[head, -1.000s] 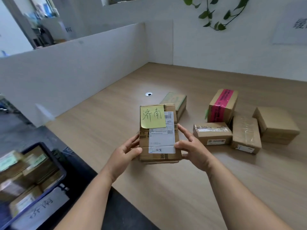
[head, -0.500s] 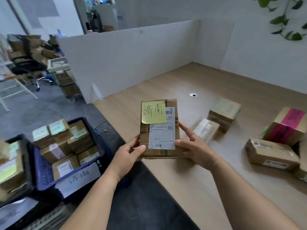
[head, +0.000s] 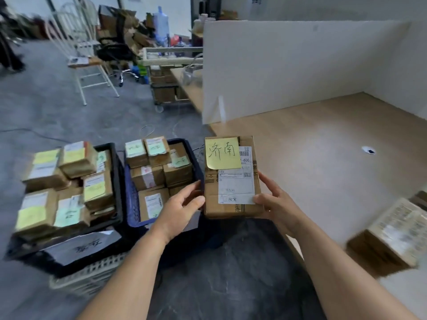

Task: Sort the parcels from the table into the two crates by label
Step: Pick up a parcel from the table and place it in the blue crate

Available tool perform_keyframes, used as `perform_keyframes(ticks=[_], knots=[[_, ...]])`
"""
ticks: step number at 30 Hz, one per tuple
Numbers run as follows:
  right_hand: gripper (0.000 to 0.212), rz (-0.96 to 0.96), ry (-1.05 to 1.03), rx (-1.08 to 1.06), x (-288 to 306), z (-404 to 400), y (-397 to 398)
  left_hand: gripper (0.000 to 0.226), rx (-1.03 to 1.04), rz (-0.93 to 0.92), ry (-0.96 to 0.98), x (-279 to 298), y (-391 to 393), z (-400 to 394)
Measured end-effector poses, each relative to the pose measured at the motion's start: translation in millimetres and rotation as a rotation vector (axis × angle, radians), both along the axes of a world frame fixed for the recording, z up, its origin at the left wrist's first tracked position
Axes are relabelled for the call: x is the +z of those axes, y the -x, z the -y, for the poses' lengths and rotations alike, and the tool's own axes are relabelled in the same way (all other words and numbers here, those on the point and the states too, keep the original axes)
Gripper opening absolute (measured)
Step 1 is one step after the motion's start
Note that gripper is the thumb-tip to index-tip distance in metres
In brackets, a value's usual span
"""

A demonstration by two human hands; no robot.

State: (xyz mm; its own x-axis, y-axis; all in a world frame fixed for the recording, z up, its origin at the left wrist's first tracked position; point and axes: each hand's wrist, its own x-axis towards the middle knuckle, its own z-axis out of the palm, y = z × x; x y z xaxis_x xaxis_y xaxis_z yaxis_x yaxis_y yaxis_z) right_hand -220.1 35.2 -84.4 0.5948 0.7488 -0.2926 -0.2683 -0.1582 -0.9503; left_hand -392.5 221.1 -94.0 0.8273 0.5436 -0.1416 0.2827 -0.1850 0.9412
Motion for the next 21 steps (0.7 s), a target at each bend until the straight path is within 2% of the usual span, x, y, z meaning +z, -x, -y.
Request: perform_keyframes(ticks=[1, 5, 9, 13, 21], knots=[[0.07, 0.001, 0.0, 0.015, -4, -14, 4, 0.046, 0.026, -0.012, -0.016, -4, 8, -14], [0.083, 0.0, 0.036, 0.08, -19, -65, 14, 0.058, 0.095, -0.136, -0.09, -23, 44, -62], [0.072, -0.007, 0.085, 0.133, -35, -109, 23, 0.064, 0.152, -0.192, -0.096, -38, 68, -91], [0.071, -0.03, 0.127, 0.182, -52, -146, 22, 0.065, 0.198, -0.222, -0.081, -52, 74, -112], [0.069, -0.117, 0.194, 0.254, -99, -217, -4, 0.063, 0.224, -0.357, -0.099, -78, 51, -161]])
